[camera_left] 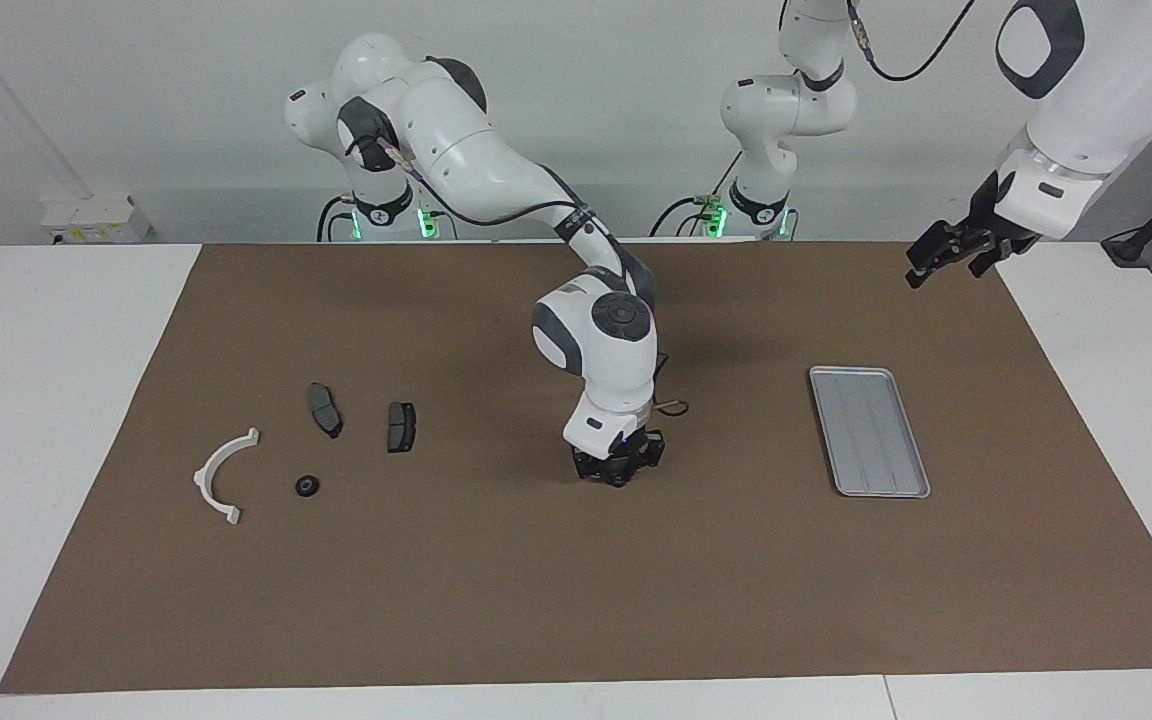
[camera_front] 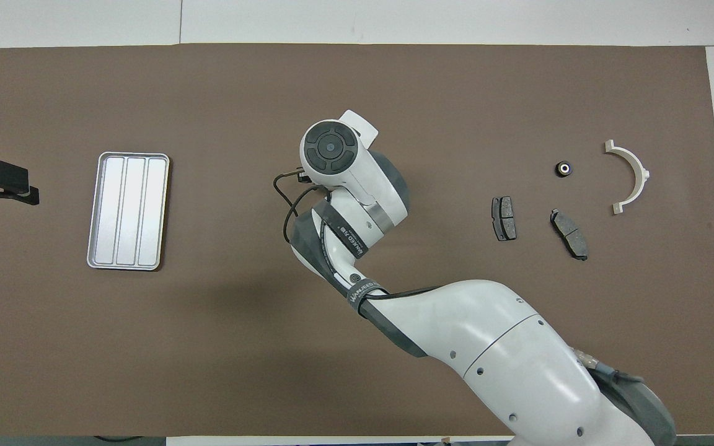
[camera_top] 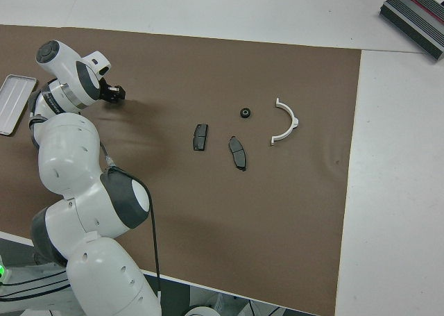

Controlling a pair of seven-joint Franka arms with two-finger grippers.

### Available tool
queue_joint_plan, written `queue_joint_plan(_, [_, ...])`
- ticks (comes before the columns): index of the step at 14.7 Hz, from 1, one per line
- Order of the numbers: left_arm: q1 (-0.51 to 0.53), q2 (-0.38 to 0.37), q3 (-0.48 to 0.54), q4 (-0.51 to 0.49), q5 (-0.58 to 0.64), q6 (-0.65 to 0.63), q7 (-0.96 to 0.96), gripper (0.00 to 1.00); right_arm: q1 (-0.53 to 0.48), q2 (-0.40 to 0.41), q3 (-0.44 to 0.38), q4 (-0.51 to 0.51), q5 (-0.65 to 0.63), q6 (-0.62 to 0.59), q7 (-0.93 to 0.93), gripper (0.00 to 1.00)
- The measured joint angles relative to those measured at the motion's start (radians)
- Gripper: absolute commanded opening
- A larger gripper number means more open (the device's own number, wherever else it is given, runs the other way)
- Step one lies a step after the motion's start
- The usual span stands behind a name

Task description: Place bearing gear from tray to pile

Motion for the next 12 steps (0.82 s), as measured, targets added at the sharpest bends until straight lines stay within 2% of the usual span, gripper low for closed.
queue_joint_plan(8, [0.0,0.0,0.001,0.001,0.0,0.004,0.0,1.0,-0.031,0.0,-0.003,0.003,0.0,-0.007,-0.002,0.0])
queue_joint_plan(12, [0.0,0.0,0.001,0.001,0.0,0.004,0.0,1.0,-0.076,-0.027,-0.004,0.023,0.0,-0.062,-0.027,0.0])
